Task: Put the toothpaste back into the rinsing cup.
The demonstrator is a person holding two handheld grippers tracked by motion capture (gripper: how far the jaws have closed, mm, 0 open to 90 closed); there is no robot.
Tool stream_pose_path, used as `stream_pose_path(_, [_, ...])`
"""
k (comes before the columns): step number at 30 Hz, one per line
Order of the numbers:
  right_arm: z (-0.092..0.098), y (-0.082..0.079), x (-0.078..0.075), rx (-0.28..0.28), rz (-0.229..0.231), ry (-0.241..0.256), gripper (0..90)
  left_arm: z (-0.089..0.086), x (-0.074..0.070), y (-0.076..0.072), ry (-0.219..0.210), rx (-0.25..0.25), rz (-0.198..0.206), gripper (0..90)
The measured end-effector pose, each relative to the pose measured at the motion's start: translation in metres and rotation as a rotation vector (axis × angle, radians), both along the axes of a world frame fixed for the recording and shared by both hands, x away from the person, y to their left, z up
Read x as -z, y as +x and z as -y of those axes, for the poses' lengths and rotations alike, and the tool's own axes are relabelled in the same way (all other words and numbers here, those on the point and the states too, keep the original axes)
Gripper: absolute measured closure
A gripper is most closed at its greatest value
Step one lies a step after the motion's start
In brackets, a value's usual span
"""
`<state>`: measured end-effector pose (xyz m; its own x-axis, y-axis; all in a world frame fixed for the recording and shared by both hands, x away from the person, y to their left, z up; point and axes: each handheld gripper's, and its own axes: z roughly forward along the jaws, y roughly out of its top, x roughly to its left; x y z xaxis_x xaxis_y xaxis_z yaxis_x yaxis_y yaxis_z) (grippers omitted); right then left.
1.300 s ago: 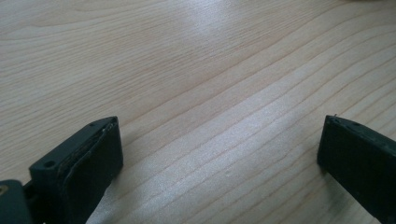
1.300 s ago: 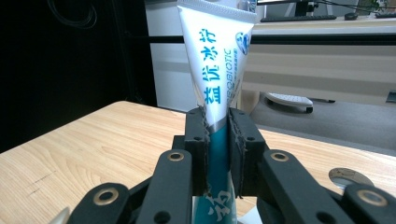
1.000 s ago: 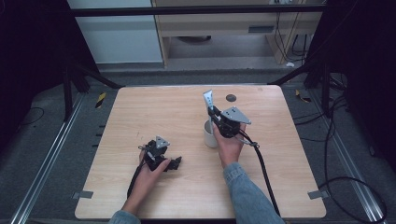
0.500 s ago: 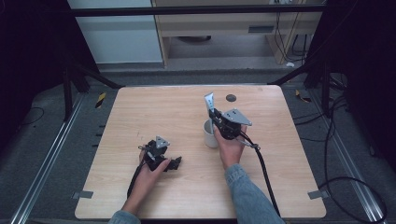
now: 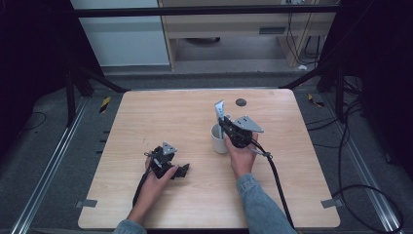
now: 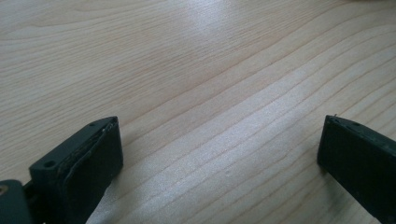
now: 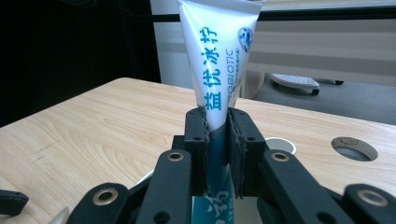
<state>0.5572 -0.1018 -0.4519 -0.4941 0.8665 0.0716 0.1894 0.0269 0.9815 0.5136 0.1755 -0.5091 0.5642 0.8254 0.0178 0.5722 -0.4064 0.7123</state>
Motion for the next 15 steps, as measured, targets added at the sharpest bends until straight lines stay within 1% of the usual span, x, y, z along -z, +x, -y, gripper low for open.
stream_pose_path(15, [0.0024, -0.0016, -0.001, -0.014, -0.004, -0.011, 78.1, 0.0, 0.0, 0.0, 0.0, 0.0, 0.0, 0.0])
